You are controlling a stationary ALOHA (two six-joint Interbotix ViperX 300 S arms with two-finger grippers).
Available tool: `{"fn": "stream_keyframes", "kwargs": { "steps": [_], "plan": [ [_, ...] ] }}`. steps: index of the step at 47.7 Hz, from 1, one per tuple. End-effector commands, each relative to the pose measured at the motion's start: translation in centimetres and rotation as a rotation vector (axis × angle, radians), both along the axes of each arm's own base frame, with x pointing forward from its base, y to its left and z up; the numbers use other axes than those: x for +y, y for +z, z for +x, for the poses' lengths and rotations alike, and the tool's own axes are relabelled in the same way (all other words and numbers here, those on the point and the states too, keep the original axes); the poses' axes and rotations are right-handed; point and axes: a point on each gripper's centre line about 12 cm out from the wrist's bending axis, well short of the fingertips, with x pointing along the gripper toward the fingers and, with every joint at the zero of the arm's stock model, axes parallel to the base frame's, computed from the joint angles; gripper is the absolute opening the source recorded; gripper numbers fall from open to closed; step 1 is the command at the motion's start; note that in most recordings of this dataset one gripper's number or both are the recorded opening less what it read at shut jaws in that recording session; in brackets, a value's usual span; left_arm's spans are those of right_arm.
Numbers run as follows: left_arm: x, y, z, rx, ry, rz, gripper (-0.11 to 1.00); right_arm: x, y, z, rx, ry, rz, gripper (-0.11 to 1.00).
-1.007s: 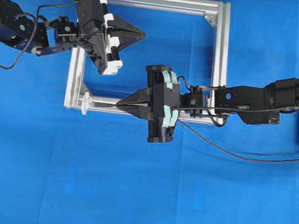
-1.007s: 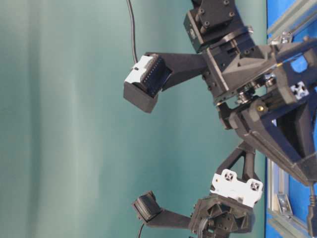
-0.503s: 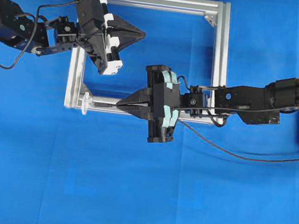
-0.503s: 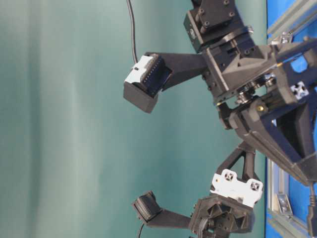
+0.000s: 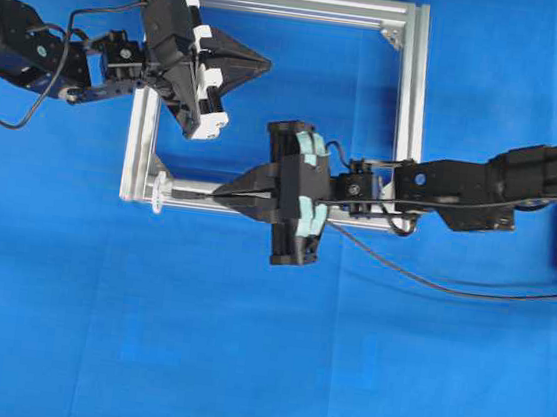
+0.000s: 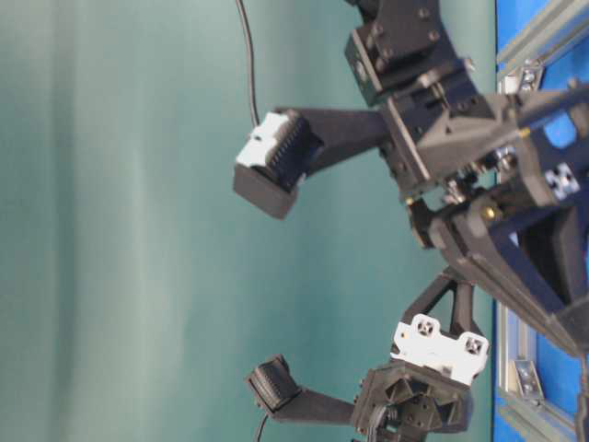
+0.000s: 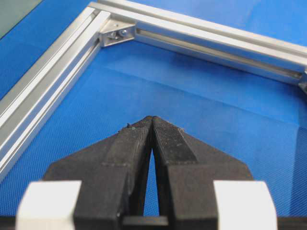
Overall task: Insert the wire through the string loop located on the left side.
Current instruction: 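Push the plug leftward through the zip-tie loop with the right gripper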
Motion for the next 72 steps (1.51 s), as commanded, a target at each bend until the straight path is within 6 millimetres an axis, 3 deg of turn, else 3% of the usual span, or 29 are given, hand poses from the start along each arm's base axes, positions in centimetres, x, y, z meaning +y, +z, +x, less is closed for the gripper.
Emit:
{"fn": "stream_keyframes", "kwargs": {
  "steps": [1,31,53,72],
  "plan": [
    [0.1,1.6,0.2,-0.044,-0.001,0.014,0.00,0.0,1.4,1.0,-0.049,0.001,-0.001,0.00],
    [0.1,1.5,0.1,-0.042,-0.001,0.014,0.00,-0.1,0.4,6.3,-0.074,-0.002,-0.004,0.00],
    [0.2,1.5,0.0,-0.041,0.004,0.014,0.00,-0.1,0.3,6.3,-0.066,-0.004,-0.005,0.00],
    [0.5,1.6,-4.1,-0.020,0.044,0.007,0.00,0.0,0.3,6.4,-0.068,-0.001,-0.005,0.00]
  ]
}}
